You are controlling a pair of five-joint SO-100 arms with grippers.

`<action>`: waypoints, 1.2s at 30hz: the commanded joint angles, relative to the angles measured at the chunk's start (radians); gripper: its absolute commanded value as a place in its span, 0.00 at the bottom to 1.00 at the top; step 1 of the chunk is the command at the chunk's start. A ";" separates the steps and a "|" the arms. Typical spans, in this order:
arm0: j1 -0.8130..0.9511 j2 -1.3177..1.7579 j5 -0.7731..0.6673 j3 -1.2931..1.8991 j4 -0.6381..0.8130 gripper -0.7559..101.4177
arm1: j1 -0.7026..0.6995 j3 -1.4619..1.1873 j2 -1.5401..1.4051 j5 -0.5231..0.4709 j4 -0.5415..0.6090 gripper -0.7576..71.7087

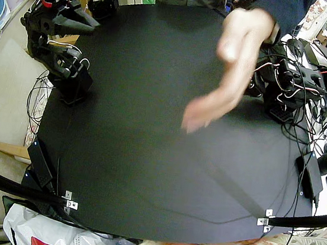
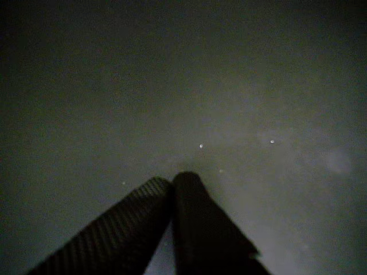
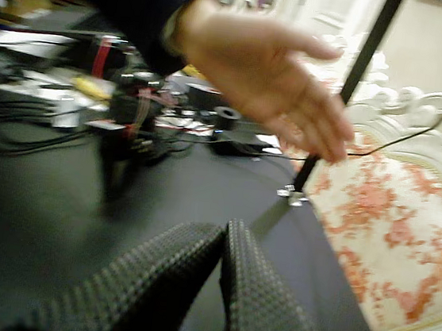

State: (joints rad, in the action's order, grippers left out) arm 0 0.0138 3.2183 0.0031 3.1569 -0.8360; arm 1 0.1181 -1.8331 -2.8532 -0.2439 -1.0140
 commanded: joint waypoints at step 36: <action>0.003 0.021 0.006 0.008 -0.005 0.01 | -0.284 -1.172 -0.420 0.350 -0.018 0.00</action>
State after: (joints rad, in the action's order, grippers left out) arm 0 0.0031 3.2183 0.0031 3.1569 -0.8360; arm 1 -0.1611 -3.0112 -3.2628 0.1028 -1.0446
